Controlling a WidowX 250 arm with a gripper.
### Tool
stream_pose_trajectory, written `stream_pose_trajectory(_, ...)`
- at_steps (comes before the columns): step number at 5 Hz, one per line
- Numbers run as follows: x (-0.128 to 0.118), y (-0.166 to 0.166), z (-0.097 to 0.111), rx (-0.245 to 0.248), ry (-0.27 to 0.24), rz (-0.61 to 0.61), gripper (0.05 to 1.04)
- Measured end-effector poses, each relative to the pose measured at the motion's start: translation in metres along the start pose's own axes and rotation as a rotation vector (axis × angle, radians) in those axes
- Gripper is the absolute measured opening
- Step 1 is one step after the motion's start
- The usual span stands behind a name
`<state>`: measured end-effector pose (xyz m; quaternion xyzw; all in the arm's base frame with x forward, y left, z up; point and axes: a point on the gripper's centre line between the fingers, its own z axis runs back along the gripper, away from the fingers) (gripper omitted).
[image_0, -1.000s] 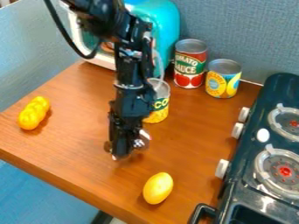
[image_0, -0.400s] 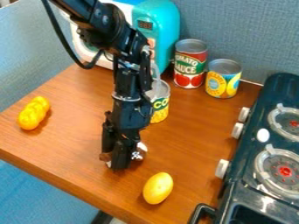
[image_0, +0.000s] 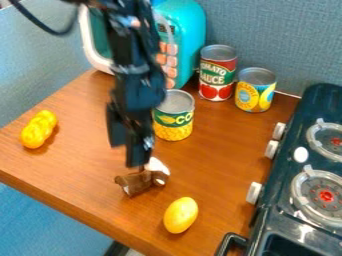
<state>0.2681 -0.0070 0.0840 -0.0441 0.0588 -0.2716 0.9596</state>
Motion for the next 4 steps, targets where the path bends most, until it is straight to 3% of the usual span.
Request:
stream_pose_trajectory(1, -0.027, 0.015, 0.033, 0.025, -0.063, 0.091, 1.003)
stream_pose_trajectory(2, -0.057, 0.042, 0.036, 0.066, -0.005, 0.23, 1.001)
stream_pose_trajectory(3, -0.082, 0.083, 0.038, 0.103, -0.023, 0.344, 1.001)
stream_pose_trajectory(4, -0.103, 0.125, 0.034, 0.086, -0.023, 0.416, 1.001)
